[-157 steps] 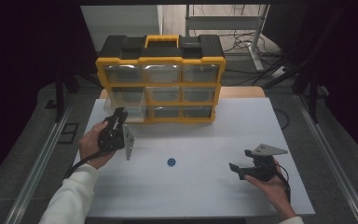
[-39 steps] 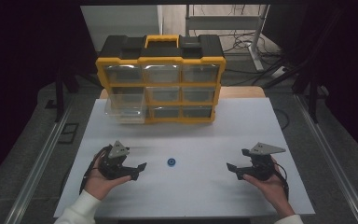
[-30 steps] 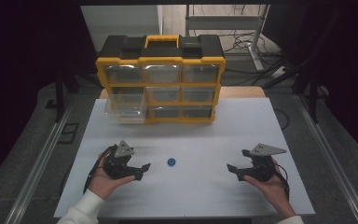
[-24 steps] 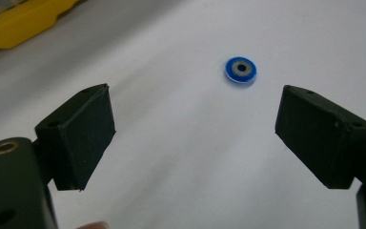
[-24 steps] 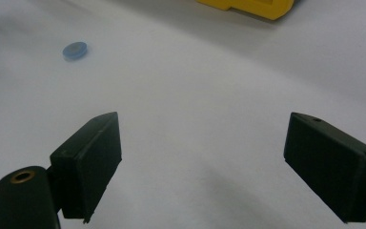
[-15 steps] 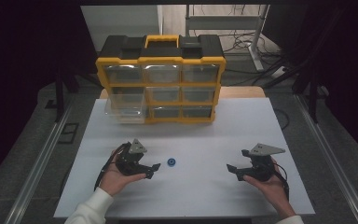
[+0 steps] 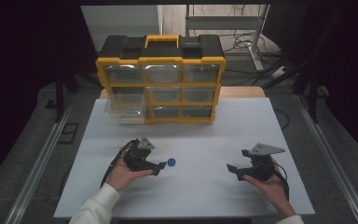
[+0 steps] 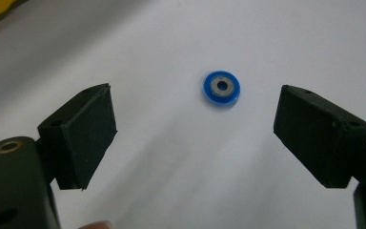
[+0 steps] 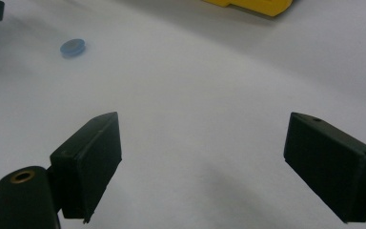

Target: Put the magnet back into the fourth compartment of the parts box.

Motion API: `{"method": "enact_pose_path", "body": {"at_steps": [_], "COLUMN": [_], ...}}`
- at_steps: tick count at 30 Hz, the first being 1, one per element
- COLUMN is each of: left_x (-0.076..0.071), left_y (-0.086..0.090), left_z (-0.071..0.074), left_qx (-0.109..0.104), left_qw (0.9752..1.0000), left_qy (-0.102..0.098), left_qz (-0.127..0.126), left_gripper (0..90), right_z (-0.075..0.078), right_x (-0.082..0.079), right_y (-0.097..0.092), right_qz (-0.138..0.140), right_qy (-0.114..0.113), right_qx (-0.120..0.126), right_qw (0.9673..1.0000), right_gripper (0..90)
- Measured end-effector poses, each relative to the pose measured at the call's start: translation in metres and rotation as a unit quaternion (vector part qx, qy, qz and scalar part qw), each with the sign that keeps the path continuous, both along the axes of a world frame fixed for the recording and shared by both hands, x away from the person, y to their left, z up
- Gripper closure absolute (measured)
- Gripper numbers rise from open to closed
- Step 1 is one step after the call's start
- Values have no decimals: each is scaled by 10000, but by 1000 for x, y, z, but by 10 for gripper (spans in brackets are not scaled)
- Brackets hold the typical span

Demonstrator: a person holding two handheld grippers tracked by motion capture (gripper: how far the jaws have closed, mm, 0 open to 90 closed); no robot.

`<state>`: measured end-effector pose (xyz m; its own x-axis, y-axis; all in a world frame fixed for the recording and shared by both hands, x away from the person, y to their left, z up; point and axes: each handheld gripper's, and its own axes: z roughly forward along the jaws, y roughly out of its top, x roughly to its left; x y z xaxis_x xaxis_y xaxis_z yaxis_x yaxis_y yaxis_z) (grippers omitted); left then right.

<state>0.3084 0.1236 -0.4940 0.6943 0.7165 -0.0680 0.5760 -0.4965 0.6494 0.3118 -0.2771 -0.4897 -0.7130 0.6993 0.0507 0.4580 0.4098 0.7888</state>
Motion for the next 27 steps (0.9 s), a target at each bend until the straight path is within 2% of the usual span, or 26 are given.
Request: {"method": "enact_pose_path", "body": {"at_steps": [3,11,27], "left_x": [3,13,23], "left_y": [-6,-18,-34], "left_z": [-1,-7,-14], "left_qx": [9,227,354], "left_qw": [10000,9995,9985], "left_qy": [51,139,306], "left_qz": [-57,-162,-284], "left_gripper": [148,153,157], "right_z": [0,-1,-2], "right_x": [0,0,1], "right_y": [0,0,0], "right_qz": [-1,-9,-21], "right_qy": [4,6,53], "right_qx": [1,-25,-62], "right_qw": [10000,10000,10000], "right_gripper": [128,128,126]}}
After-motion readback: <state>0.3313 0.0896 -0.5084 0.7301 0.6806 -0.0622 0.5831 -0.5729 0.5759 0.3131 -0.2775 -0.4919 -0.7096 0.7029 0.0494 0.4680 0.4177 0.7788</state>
